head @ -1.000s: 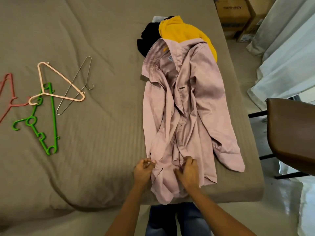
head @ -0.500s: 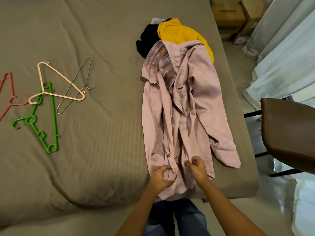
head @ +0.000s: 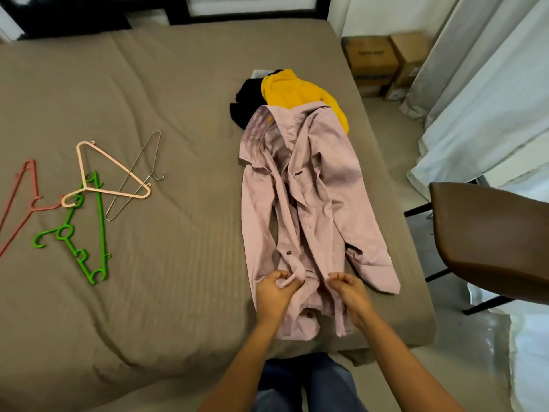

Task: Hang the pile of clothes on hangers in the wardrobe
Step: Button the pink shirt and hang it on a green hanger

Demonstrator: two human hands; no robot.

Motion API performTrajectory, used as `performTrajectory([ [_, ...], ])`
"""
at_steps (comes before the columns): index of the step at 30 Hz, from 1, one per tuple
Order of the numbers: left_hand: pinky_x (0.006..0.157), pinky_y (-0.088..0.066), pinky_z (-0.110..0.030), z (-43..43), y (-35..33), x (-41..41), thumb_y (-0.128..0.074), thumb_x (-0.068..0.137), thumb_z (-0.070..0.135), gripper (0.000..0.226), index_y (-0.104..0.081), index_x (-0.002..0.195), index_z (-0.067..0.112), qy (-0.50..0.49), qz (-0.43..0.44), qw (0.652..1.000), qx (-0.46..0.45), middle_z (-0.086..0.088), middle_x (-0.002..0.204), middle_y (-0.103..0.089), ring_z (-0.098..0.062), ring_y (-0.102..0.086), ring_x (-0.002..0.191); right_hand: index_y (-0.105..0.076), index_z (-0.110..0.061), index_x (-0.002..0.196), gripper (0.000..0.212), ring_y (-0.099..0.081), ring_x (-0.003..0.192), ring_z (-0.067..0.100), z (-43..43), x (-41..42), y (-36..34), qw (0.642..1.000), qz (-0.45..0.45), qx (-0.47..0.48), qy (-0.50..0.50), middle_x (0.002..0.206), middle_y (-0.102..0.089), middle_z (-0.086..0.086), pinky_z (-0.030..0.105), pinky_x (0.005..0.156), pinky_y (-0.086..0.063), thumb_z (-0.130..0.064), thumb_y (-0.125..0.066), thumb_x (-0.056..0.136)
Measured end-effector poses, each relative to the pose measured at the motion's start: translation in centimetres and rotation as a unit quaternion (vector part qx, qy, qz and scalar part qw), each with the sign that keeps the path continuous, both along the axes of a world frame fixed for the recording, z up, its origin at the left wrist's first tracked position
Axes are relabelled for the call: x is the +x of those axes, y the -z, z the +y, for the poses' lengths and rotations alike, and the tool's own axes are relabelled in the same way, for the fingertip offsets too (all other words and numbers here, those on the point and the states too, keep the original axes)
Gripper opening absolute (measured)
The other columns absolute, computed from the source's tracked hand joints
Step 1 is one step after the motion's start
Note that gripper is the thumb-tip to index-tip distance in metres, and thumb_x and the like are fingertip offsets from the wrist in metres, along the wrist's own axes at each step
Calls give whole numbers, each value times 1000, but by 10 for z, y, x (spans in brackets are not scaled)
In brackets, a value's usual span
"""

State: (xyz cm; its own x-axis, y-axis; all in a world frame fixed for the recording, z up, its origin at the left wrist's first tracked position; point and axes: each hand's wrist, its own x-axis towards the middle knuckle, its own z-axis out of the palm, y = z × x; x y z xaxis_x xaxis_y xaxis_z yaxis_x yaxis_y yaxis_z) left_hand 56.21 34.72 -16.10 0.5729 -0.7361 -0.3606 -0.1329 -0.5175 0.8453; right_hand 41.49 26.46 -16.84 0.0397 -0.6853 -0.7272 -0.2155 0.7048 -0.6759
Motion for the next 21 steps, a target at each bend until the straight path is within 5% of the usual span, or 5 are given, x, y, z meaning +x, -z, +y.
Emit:
performTrajectory([
  [6,59,-44,-19,0,-12,-7,-84,62,15,23,-61,66,17,37,-15,998,51,6,65,-62,-9,-57,62,-60,-3,68,15,-52,59,17,1,-9,-23,996,66,-34,-55,62,-58,6,19,49,-44,1,-64,82],
  [11,51,-32,-16,-1,-23,-11,-72,79,13,45,-36,55,20,33,-29,999,16,8,50,-39,-5,-39,46,-61,-15,67,19,-58,65,8,5,-11,-43,949,128,-275,-88,69,-64,-1,19,62,-45,-3,-72,76],
  [16,49,-23,-24,-5,-34,-10,-65,82,3,50,-26,56,20,-17,84,996,20,10,47,-25,-10,-25,49,-58,-10,77,22,-58,64,9,7,-7,-66,967,-21,-234,-100,70,-62,5,26,65,-51,7,-72,73],
  [21,50,-26,-19,-12,-45,-7,-68,70,-5,47,-31,55,19,19,43,999,-23,11,49,-29,-3,-29,47,-55,-8,87,33,-60,75,3,8,1,-76,963,-81,-238,-99,85,-62,5,18,67,-50,13,-72,69],
])
